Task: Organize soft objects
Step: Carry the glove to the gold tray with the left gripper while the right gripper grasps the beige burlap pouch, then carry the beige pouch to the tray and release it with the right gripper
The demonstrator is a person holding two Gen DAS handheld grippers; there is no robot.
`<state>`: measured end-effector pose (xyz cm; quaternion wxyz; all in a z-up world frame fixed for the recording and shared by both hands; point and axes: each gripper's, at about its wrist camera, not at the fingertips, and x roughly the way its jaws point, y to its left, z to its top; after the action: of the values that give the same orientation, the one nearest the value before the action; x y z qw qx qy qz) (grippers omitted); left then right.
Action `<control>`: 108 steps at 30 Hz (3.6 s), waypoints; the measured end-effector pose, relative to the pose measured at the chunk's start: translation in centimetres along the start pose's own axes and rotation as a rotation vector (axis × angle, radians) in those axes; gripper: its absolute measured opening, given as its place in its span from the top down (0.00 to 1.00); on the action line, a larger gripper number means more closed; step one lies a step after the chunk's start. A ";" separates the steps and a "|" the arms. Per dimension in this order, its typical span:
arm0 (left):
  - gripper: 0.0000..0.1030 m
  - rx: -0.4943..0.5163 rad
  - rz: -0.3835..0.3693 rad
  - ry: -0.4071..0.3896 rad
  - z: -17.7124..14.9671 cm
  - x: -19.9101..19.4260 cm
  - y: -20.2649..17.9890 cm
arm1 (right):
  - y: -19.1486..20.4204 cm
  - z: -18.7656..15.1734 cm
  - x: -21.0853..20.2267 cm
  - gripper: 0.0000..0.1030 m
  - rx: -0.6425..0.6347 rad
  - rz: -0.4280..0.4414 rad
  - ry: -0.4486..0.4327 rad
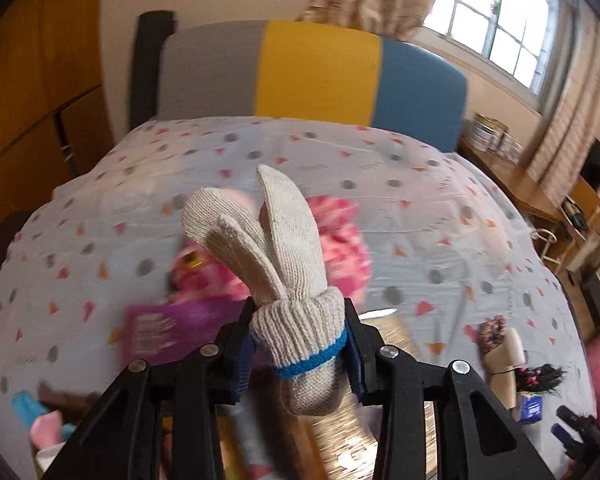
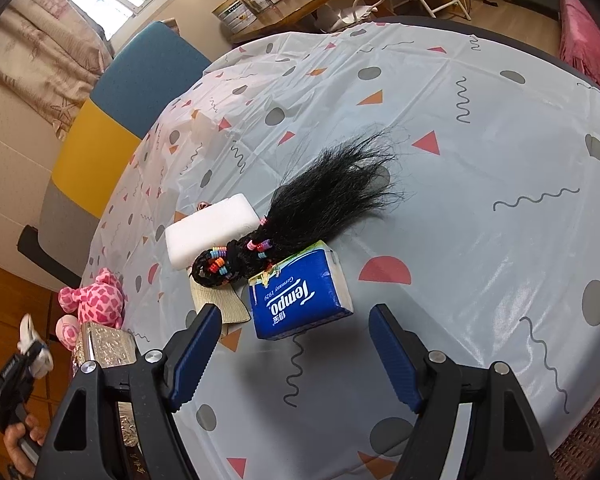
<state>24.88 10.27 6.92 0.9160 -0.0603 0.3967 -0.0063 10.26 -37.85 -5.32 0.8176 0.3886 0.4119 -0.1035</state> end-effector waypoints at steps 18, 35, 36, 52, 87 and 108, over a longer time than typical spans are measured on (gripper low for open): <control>0.62 -0.031 -0.001 0.022 -14.3 -6.2 7.1 | 1.4 -0.6 0.7 0.25 -0.069 0.019 0.034; 0.61 -0.086 0.036 0.093 -22.9 -6.8 10.2 | 7.3 -2.5 3.2 0.25 -0.327 0.050 0.116; 0.60 -0.089 0.032 0.098 -23.1 -6.6 10.3 | 8.0 -2.5 3.7 0.25 -0.350 0.037 0.115; 0.25 -0.133 0.065 0.083 -24.0 -6.8 11.4 | 13.3 -3.2 10.2 0.85 -0.533 -0.078 0.182; 0.12 -0.170 0.208 0.002 -23.8 -11.5 13.4 | 38.1 -19.7 4.6 0.85 -1.079 0.344 0.240; 0.02 -0.214 0.280 -0.025 -24.3 -13.0 14.5 | 29.9 -28.9 4.3 0.85 -1.033 0.363 0.412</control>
<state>-2.22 22.86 -1.85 0.9010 -0.1016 0.3883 0.1643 10.45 3.85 -2.49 0.8087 0.0163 0.4864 0.3302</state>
